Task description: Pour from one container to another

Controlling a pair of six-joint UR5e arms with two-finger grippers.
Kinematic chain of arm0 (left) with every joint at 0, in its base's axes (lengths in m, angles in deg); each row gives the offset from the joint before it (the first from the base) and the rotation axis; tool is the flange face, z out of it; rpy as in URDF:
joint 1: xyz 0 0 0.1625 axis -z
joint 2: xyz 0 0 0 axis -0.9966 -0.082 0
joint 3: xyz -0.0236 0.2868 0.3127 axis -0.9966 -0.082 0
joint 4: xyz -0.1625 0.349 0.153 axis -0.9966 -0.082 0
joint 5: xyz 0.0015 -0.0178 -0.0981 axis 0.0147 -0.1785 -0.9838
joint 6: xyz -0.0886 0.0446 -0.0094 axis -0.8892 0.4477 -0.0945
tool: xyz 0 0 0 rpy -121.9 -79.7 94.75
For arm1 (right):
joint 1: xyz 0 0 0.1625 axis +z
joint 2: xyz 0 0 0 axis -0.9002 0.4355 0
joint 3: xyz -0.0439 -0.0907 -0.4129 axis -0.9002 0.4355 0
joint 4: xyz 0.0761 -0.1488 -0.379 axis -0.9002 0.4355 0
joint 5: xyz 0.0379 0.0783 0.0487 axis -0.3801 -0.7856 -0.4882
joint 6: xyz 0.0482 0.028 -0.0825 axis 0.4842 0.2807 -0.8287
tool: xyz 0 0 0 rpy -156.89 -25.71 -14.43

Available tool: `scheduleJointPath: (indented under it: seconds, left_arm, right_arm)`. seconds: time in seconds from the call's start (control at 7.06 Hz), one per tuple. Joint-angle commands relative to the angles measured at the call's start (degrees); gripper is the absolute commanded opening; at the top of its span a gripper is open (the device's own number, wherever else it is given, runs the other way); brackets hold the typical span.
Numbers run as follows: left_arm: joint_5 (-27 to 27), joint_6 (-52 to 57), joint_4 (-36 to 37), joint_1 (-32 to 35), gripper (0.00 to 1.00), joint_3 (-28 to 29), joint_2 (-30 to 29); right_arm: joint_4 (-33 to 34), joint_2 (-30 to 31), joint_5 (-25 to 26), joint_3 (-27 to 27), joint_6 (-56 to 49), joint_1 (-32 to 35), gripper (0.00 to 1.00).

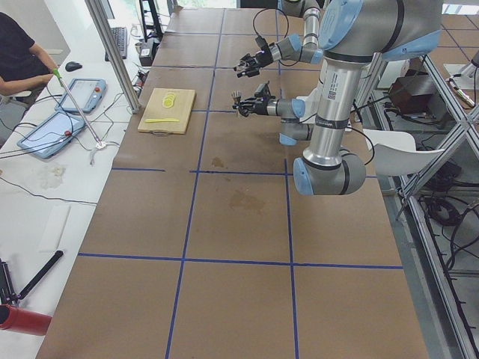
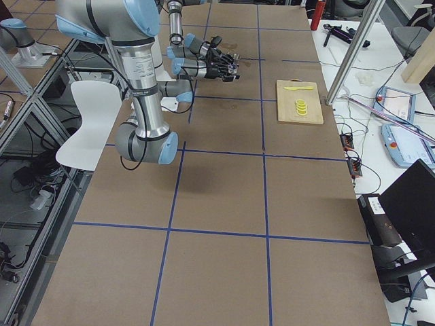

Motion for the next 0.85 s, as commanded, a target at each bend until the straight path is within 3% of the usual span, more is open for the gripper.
scheduleJointPath:
  seconds: [0.0,0.42,0.71]
  left_arm:
    - [-0.4,0.4,-0.3,0.0,0.0,0.5,-0.6]
    - [-0.5,0.5,-2.3,-0.3,0.0,1.2,-1.2]
    - [-0.6,0.5,-2.3,-0.3,0.0,4.2,-4.4]
  right_arm:
    - [8.0,-1.4,-3.3,-3.1,-0.1,1.1,0.0]
    - [18.8,-3.5,-5.9,-5.7,-2.3,3.1,0.0]
    - [20.2,-4.3,-5.9,-5.8,-3.9,3.2,0.0]
